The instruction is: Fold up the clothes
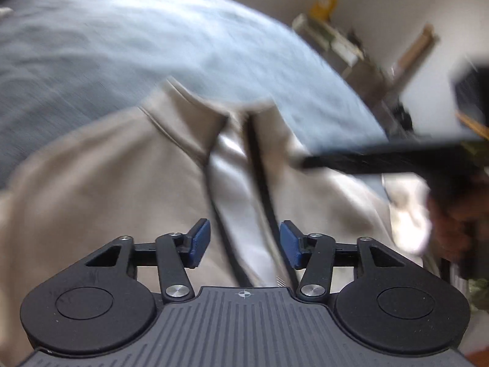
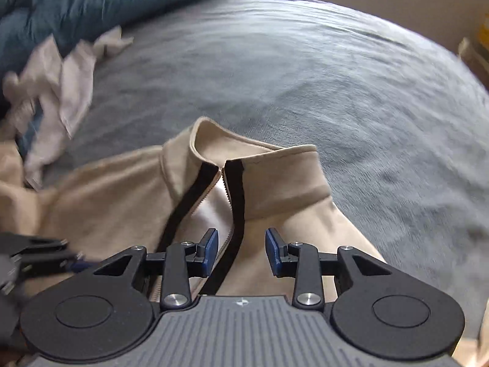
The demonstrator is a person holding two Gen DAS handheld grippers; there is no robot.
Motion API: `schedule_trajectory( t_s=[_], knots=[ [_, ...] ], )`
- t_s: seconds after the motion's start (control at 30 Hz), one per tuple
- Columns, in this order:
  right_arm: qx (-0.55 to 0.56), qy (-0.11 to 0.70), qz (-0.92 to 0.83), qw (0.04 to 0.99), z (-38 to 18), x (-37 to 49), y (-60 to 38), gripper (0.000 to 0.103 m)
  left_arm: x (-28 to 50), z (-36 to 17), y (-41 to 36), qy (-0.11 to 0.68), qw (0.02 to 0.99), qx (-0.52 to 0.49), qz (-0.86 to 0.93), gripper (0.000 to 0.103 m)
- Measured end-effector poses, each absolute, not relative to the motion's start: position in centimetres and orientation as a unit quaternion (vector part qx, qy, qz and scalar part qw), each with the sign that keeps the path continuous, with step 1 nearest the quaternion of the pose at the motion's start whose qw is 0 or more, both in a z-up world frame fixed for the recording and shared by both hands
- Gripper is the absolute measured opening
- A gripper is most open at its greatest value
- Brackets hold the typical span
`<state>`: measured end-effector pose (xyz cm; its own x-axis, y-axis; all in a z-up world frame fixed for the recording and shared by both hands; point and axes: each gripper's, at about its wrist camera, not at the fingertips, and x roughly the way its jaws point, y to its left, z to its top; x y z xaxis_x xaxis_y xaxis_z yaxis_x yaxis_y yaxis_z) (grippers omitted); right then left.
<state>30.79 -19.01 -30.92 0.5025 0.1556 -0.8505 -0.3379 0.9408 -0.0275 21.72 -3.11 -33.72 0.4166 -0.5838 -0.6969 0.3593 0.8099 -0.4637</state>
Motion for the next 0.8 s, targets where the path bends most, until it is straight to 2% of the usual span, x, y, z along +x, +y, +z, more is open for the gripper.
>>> schedule_trajectory(
  t_s=[0.13,0.17,0.3,0.33,0.37,0.47,0.53,0.57,0.6,0.7,0.8],
  knots=[
    [-0.125,0.488,0.135,0.853,-34.1,32.4,-17.3,0.037,20.4,-34.2,-4.9,0.476,0.831,-0.102,-0.268,0.045],
    [-0.123,0.492,0.131,0.852,-34.6,32.7,-17.2,0.041,20.1,-34.3,-5.3,0.480,0.831,-0.097,-0.264,0.044],
    [-0.127,0.487,0.133,0.854,-35.5,32.6,-17.2,0.041,19.0,-34.8,-7.0,0.494,0.830,-0.078,-0.247,0.043],
    [-0.120,0.486,0.133,0.856,-35.5,32.7,-17.6,0.037,19.0,-34.9,-7.2,0.494,0.831,-0.076,-0.242,0.043],
    [-0.111,0.485,0.131,0.858,-35.5,32.7,-18.0,0.027,19.1,-35.0,-7.2,0.495,0.832,-0.078,-0.238,0.043],
    [-0.075,0.483,0.131,0.862,-35.0,32.7,-19.5,0.016,19.4,-35.0,-7.5,0.496,0.831,-0.088,-0.236,0.041],
    [-0.038,0.475,0.141,0.868,-34.4,32.4,-20.8,0.013,19.5,-35.1,-7.6,0.498,0.828,-0.087,-0.241,0.039],
    [-0.017,0.467,0.146,0.872,-33.9,32.3,-21.5,0.012,19.5,-35.2,-7.8,0.496,0.829,-0.084,-0.243,0.036],
    [0.003,0.457,0.156,0.876,-33.4,32.0,-22.0,0.012,19.4,-35.2,-7.9,0.493,0.830,-0.079,-0.246,0.027],
    [0.045,0.423,0.185,0.886,-31.9,31.0,-23.2,0.012,19.1,-35.1,-7.9,0.482,0.837,-0.073,-0.248,0.014],
    [0.044,0.409,0.205,0.888,-31.4,30.4,-22.9,0.012,18.6,-34.4,-7.2,0.471,0.844,-0.085,-0.241,0.010]
  ],
)
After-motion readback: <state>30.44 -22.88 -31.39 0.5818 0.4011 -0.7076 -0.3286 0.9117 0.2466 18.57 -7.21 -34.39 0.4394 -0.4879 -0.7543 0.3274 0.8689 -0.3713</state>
